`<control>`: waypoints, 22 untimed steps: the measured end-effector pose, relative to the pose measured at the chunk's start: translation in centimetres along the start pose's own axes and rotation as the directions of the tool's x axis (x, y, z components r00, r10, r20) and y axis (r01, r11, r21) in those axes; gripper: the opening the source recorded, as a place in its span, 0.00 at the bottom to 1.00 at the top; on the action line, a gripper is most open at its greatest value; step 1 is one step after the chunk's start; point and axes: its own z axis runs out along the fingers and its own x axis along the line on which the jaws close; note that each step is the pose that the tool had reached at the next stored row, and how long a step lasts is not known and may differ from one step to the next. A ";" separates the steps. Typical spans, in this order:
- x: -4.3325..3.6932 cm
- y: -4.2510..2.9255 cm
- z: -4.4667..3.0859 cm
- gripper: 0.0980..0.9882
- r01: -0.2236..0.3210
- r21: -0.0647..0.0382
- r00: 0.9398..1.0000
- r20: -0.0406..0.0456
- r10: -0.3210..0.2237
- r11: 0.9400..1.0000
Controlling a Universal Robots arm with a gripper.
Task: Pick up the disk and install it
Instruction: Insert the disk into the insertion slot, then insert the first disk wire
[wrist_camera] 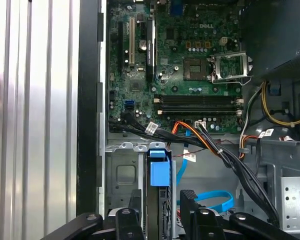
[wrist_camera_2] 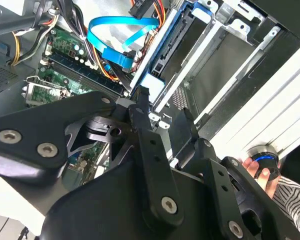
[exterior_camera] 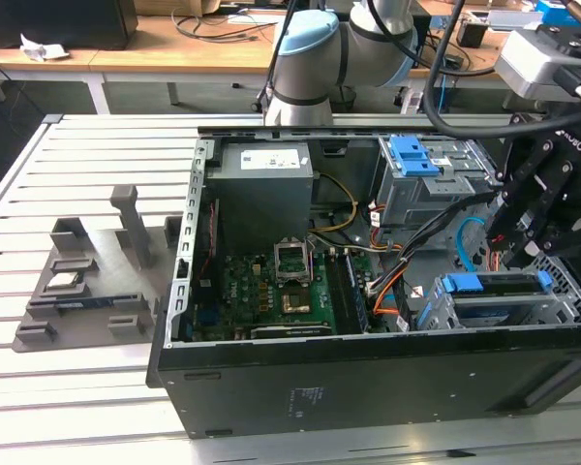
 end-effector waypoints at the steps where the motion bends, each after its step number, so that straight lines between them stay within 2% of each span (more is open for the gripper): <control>1: 0.00 0.00 0.01 0.38 0.000 0.000 1.000 0.000 0.000 1.000; 2: 0.00 0.00 0.02 0.37 0.000 0.000 1.000 0.000 0.000 1.000; 5: 0.00 0.00 0.04 0.15 0.000 0.000 1.000 0.000 0.000 1.000; 6: 0.00 0.00 0.04 0.15 0.000 0.000 1.000 0.000 0.000 1.000; 8: 0.00 0.00 0.06 0.02 0.000 0.000 1.000 0.000 0.000 1.000; 20: 0.00 -0.01 0.16 0.02 0.000 0.000 1.000 0.000 0.000 1.000; 21: 0.00 -0.01 0.17 0.15 0.000 0.000 1.000 0.000 0.000 1.000; 22: 0.00 -0.01 0.18 0.15 0.000 0.000 1.000 0.000 0.000 1.000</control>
